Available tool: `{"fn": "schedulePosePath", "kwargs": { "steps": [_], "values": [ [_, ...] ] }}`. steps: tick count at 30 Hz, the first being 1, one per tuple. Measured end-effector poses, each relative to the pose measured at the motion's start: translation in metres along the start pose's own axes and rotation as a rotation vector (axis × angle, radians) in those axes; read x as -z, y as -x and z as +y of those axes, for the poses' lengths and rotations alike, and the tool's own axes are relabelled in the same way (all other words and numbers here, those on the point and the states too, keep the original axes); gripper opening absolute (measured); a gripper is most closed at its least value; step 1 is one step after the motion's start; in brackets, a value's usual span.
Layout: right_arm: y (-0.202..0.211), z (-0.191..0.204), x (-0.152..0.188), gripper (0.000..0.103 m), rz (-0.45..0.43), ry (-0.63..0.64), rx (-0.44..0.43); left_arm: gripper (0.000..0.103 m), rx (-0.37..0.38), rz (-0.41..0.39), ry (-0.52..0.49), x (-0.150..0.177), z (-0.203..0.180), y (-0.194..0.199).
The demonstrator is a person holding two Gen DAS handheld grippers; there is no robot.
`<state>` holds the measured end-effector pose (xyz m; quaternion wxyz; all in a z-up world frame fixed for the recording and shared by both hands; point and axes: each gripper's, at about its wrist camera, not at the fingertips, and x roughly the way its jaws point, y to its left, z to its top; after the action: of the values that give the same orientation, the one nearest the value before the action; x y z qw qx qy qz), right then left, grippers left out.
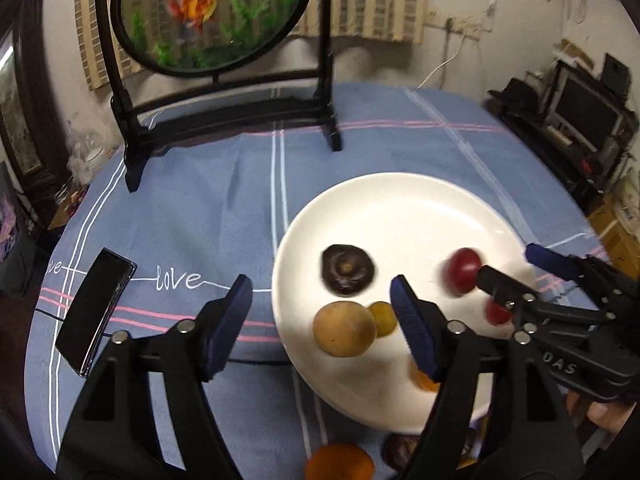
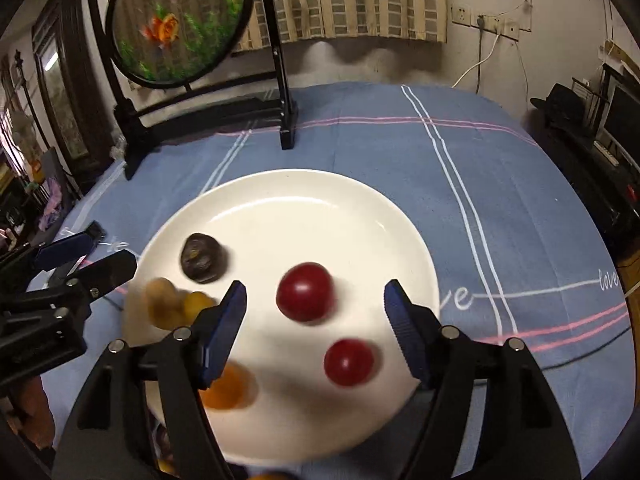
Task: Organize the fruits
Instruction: 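Carry plum and beige fruit onto the white plate and open both tools, then withdraw both open tools from the plate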
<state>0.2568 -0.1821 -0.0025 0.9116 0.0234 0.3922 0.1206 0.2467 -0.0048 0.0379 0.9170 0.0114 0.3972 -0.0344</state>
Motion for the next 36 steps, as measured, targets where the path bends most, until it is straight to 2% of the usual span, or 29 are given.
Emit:
{"fn": "schedulePosePath", "kwargs": {
  "steps": [5,13,15,16,22,26,32,36],
  "values": [
    [0.029,-0.005,0.015,0.072,-0.034,-0.029,-0.036,0.088,0.011,-0.029,-0.014,0.012,-0.002,0.027],
    [0.074,-0.022,0.058,0.077,-0.053,-0.102,-0.042,0.091,0.049,0.012,0.012,0.045,0.002,0.050],
    [0.086,-0.025,0.076,0.097,-0.057,-0.121,-0.048,0.092,0.042,0.003,0.012,0.056,0.004,0.060],
    [0.094,-0.025,0.087,0.098,-0.070,-0.125,-0.046,0.092,0.044,-0.001,0.014,0.062,0.005,0.064],
    [0.122,-0.016,0.130,0.098,-0.080,-0.046,-0.020,0.095,0.060,0.000,0.038,0.097,0.014,0.084],
    [0.130,-0.010,0.156,0.098,-0.066,-0.028,-0.018,0.095,0.073,-0.001,0.091,0.125,0.025,0.098],
    [0.137,0.010,0.178,0.098,-0.036,0.034,-0.050,0.095,0.088,0.029,0.143,0.155,0.032,0.103],
    [0.140,0.031,0.183,0.098,-0.041,0.145,0.003,0.095,0.078,0.037,0.134,0.169,0.030,0.105]
  ]
}}
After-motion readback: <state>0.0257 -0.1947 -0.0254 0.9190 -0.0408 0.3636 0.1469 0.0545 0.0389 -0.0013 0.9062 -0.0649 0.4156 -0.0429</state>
